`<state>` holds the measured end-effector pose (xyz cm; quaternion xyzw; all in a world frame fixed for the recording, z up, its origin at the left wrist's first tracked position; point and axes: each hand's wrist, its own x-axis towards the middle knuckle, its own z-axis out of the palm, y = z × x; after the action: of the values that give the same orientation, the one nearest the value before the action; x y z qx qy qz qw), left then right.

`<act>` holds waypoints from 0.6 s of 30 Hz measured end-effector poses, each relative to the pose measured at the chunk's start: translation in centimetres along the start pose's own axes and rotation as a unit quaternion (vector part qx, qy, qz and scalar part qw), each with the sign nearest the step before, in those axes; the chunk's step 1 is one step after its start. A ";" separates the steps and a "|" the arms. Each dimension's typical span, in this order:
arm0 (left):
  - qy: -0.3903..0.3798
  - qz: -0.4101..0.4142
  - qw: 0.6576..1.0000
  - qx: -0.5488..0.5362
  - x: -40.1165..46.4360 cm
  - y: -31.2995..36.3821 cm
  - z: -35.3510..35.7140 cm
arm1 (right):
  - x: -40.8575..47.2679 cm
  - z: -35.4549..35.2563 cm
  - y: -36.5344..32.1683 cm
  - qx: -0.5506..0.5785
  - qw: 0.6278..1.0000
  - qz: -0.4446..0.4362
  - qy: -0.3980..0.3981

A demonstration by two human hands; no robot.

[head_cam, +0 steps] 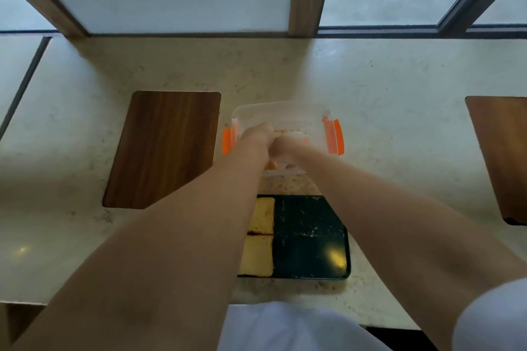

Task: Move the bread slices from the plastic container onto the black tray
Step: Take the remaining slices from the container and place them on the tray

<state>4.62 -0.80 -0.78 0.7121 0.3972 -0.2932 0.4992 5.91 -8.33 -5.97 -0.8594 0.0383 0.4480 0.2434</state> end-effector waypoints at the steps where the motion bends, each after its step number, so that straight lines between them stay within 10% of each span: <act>1: 0.005 0.001 1.000 0.013 0.2 0.0 0.1 | 0.1 0.0 0.2 0.008 1.000 -0.011 -0.005; 18: -0.020 0.090 0.994 -0.065 0.3 -0.1 0.4 | -4.6 -3.6 3.0 0.229 0.959 -0.111 0.127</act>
<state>4.68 -1.06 -1.26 0.7047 0.3398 -0.2352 0.5767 5.04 -13.28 -1.78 -0.8294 0.0750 0.2845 0.4749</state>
